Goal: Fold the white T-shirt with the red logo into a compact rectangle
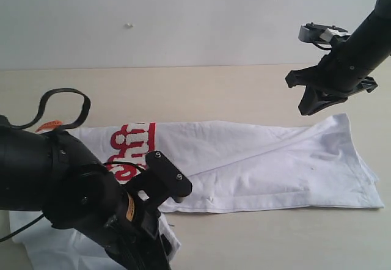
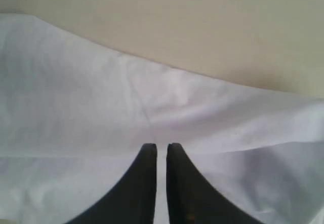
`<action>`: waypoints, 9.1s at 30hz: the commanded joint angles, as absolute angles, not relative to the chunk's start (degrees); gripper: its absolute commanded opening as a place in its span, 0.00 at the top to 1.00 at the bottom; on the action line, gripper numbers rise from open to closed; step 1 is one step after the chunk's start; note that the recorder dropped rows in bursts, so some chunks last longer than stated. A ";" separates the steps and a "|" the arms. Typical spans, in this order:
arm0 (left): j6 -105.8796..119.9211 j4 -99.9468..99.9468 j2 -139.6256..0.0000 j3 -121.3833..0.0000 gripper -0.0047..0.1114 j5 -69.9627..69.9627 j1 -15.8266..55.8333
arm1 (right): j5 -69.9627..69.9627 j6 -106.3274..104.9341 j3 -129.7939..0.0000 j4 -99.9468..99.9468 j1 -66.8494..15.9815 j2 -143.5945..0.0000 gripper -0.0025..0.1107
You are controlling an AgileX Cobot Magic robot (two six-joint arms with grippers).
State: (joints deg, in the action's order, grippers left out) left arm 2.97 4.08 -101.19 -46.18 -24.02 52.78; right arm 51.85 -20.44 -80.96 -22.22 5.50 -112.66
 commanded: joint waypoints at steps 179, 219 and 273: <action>-21.36 -48.95 -107.14 -57.50 0.43 -33.60 29.01 | 49.99 -22.83 -80.85 -24.43 5.37 -112.00 0.90; 41.95 0.71 -117.65 -74.10 0.96 -39.02 29.15 | 48.62 -23.92 -80.85 -24.43 5.37 -112.00 0.90; 36.35 -6.22 -110.04 -75.32 0.47 -34.26 37.13 | 48.69 -23.92 -80.85 -24.02 5.37 -112.00 0.90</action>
